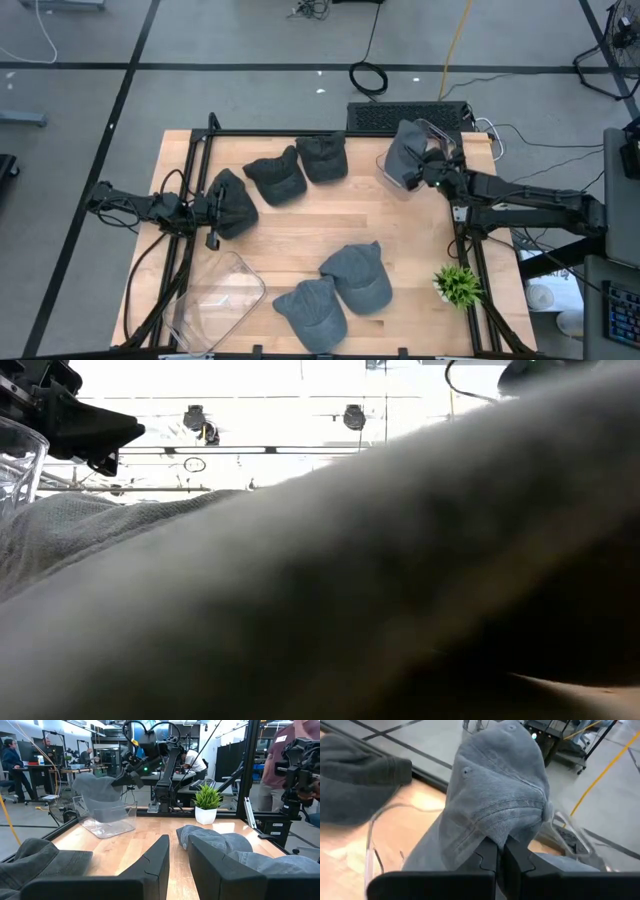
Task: Pick & Place hat
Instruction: Put the top gray cap into the top transparent bin
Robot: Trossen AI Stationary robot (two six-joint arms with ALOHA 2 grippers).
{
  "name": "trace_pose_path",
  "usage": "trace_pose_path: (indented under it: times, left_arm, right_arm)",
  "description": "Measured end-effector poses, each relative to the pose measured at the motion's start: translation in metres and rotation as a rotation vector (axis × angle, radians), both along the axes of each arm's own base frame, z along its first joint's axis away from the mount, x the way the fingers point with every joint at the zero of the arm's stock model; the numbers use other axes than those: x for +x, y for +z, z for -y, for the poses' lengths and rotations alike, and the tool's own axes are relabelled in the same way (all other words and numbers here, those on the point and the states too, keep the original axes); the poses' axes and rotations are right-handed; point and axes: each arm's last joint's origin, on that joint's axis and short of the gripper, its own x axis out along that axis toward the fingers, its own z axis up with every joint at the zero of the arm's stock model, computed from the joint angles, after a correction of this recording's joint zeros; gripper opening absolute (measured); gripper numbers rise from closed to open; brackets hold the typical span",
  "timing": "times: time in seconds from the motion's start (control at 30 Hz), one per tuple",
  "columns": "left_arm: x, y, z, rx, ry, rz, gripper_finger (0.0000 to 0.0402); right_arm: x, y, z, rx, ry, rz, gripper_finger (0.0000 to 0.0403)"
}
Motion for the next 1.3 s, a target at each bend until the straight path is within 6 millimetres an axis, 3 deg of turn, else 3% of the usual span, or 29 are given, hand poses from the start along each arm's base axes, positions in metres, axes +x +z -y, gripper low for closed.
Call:
trace_pose_path:
  times: [0.6,0.8,0.97,1.3]
  left_arm:
    - [0.000,0.000,0.000,0.000,0.000,0.000,0.0076]
    - [0.000,0.000,0.000,0.000,0.000,0.001,0.0076]
    - [0.000,0.000,0.000,0.000,0.000,0.000,0.0076]
    - [0.000,0.000,0.000,0.000,0.000,0.000,0.0076]
  right_arm:
    - [-0.003,-0.022,-0.001,0.032,-0.011,-0.009,0.0004]
    - [-0.002,-0.020,-0.001,0.023,-0.011,0.019,0.0021]
    - [-0.001,-0.020,-0.001,0.021,-0.010,0.023,0.0049]
    - [0.000,-0.017,0.000,-0.008,0.013,0.012,0.0150]
